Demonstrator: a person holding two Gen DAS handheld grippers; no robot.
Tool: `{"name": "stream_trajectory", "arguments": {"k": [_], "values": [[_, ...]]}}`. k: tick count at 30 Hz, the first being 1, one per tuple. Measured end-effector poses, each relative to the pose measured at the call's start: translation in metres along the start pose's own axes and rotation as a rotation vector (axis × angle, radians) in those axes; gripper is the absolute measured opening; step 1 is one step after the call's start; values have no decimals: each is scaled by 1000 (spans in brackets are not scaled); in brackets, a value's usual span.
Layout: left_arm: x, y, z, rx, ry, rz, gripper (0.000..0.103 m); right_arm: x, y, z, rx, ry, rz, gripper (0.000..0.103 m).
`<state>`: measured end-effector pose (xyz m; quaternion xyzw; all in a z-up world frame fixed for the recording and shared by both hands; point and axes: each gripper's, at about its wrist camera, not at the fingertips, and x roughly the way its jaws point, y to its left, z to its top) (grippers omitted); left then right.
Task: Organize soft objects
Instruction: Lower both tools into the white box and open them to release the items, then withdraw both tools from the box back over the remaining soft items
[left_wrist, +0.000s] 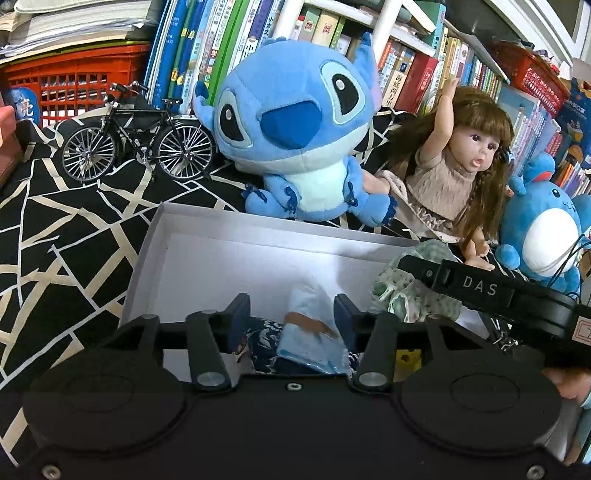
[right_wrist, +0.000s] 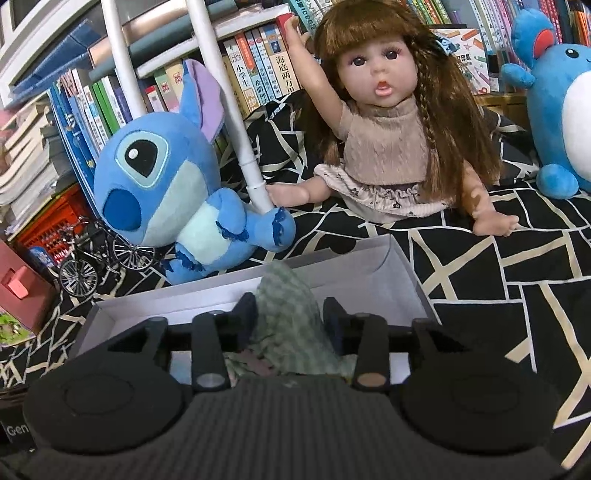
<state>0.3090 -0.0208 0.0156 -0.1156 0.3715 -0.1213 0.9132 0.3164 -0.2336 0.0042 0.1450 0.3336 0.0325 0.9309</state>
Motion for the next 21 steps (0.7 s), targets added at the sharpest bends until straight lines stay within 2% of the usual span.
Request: {"name": "stream_trajectory", "arguments": {"k": [2,4,12,17,21], "values": [[-4,-1,0,5,-10,3,75,-4,-1,1,0,1,12,64],[-10,-3,0,8,-35,15,84,-8,-1,2,-6,-1,20,69],[-39,-8,-3,14,-72,-6,90,-38,-1,2,-37,-26,77,85],[-62,-18,-10,76,-118,-8,94,-61,3,1,-78,-49,117,89],[-83,-18,-17,84,-156,-28,97,-82,5,-4,-114,-83,140,95]]}}
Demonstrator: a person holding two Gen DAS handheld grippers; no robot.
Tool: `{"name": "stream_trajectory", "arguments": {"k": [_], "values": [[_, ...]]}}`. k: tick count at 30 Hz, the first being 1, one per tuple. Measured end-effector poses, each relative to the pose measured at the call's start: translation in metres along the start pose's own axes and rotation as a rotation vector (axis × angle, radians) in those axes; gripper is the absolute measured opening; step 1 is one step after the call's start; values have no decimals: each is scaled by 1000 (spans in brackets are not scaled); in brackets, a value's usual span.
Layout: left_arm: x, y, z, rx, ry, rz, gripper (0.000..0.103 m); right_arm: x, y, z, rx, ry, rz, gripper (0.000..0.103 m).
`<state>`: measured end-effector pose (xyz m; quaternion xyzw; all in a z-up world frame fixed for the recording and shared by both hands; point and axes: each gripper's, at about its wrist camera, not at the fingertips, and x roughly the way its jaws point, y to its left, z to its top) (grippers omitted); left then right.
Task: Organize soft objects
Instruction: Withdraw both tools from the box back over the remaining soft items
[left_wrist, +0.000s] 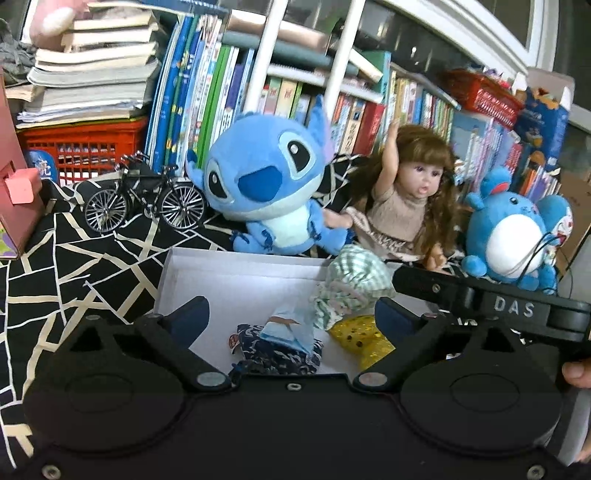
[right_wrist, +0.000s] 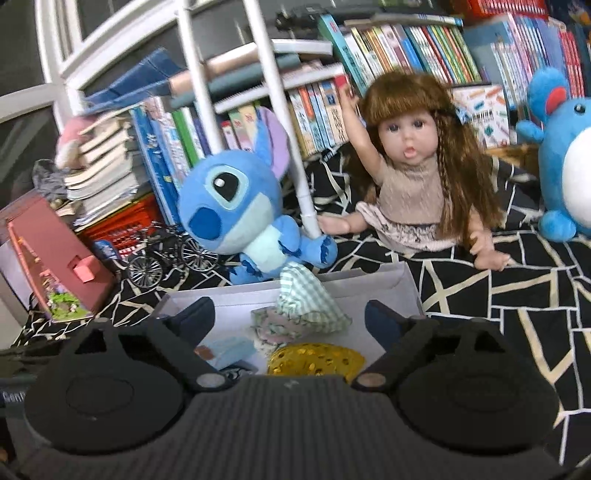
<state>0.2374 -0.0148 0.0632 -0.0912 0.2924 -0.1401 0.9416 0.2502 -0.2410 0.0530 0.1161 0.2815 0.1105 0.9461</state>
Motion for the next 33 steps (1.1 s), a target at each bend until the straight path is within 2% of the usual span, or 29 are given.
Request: {"name": "stream_trajectory", "arguments": {"k": [9,16,25,33], "values": [[-37,2,-14,-14,-54,-18,98,-45,4,-12,-62,-75,34,103],[-60,-2,-30,14,-82,-18,101,-73,12,-23,-121,-131,42,103],[-85,-6,-47,25,-108,-50,103,-93,16,-39,-167,-169,32,103],[-100,-5,-64,36,-121,-36,103,-105,20,-53,-207,-188,17,103]]}}
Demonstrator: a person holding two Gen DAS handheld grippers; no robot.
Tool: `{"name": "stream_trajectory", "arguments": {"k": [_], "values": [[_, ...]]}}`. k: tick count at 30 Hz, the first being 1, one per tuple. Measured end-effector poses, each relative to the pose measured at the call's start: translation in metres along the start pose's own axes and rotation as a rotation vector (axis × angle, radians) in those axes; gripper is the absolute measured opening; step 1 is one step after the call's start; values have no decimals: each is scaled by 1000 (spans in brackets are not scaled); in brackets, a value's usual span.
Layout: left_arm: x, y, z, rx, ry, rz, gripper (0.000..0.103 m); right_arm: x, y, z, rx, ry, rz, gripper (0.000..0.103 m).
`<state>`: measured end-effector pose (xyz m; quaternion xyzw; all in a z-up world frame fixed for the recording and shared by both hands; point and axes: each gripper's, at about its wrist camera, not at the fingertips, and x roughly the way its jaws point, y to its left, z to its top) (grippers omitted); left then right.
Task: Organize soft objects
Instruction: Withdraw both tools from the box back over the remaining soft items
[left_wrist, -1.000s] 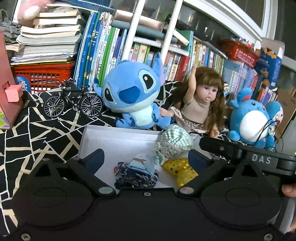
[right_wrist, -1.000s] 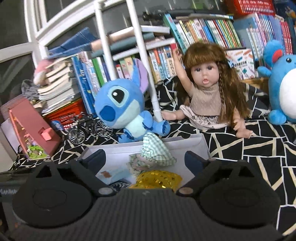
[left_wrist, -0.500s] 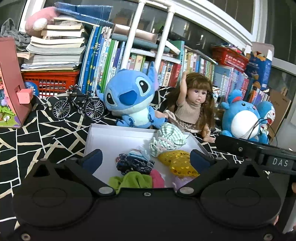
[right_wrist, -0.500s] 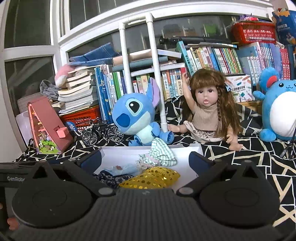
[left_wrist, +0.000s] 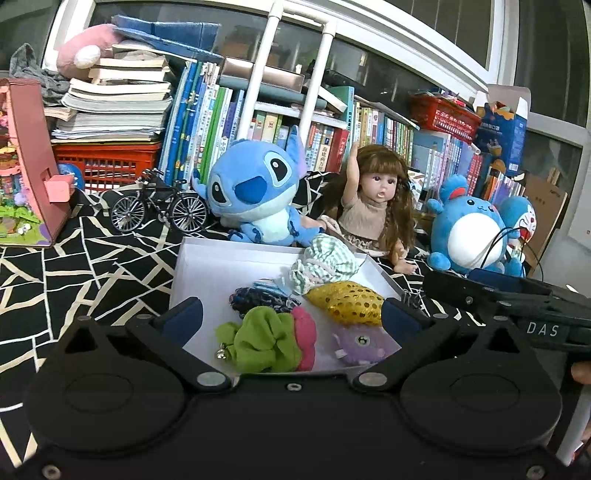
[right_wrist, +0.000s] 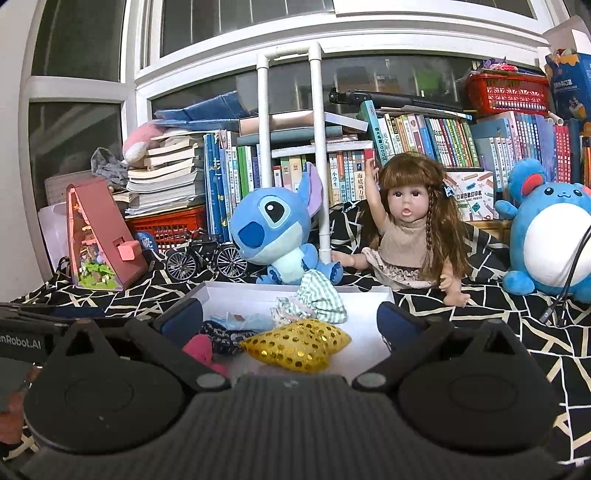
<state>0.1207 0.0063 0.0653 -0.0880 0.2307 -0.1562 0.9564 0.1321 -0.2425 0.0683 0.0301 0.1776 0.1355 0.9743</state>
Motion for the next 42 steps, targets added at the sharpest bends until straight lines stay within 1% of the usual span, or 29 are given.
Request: {"name": "stream_trajectory", "arguments": {"k": [8,14,21,32,42], "values": [[-15,0,-12,-5,-12,3,103,-10,0,-14,2,-1,-20,103],[-26,-5,-24,20,-26,4,103,-18,3,-22,-18,9,-25,103],[-33,-6,-37,17,-18,9,103,-26,3,-34,-11,31,-16,103],[-42,-6,-53,25,0,18,103,-34,4,-50,7,44,-28,103],[-48,-3,-63,12,2,35,103,-38,5,-59,32,41,-25,103]]}}
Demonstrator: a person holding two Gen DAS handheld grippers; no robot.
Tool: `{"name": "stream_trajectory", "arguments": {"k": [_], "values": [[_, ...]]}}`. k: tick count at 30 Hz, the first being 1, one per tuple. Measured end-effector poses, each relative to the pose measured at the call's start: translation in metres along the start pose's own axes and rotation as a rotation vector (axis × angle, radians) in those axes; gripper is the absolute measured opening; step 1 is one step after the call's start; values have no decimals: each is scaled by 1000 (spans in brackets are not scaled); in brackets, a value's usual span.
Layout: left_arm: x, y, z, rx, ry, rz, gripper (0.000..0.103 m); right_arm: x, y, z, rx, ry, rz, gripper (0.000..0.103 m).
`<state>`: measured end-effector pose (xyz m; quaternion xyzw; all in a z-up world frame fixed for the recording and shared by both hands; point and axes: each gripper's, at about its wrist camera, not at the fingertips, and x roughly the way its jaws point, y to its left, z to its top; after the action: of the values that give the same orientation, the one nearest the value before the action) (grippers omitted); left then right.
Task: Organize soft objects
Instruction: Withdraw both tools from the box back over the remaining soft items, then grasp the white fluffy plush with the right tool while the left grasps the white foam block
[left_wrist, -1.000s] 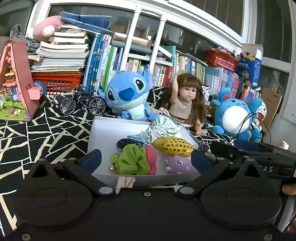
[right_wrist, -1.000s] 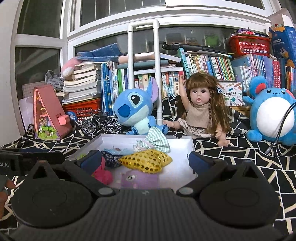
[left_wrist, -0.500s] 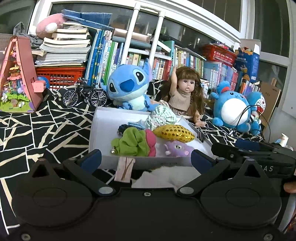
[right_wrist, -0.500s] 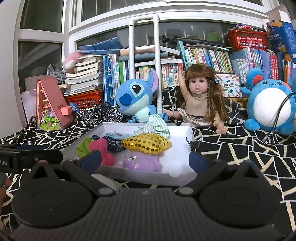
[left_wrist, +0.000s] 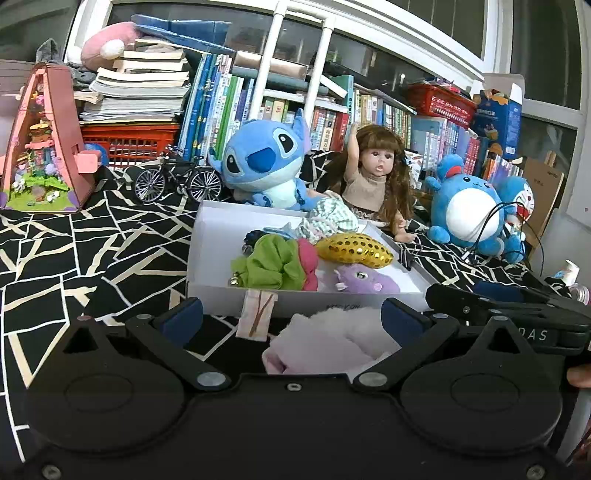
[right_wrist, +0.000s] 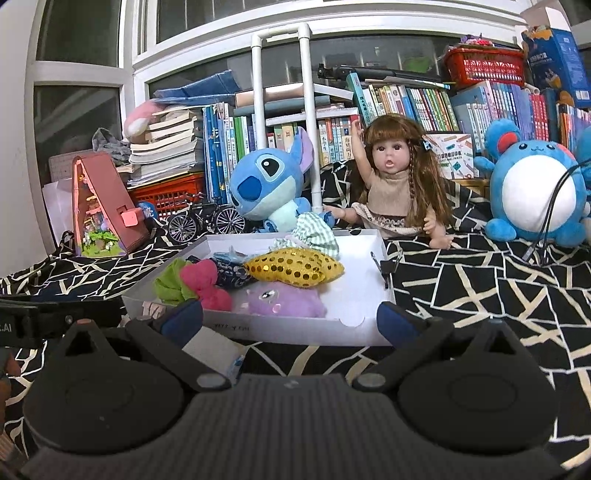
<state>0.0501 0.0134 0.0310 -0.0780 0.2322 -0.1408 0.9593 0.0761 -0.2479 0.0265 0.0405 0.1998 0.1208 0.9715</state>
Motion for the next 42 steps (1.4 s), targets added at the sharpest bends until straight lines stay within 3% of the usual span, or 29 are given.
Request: {"name": "stream_trajectory", "arguments": {"k": [10,30,42], "values": [[-6,2,-9,-14,18,2,103,-1,4,-9,-22,15,-6,103],[-21,-25,-38,38,96,-123,102,11,10,-5,-12,134,108,103],[-11,-23,-47,-41,200,-238,86,32,23,0,-28,223,176,103]]}}
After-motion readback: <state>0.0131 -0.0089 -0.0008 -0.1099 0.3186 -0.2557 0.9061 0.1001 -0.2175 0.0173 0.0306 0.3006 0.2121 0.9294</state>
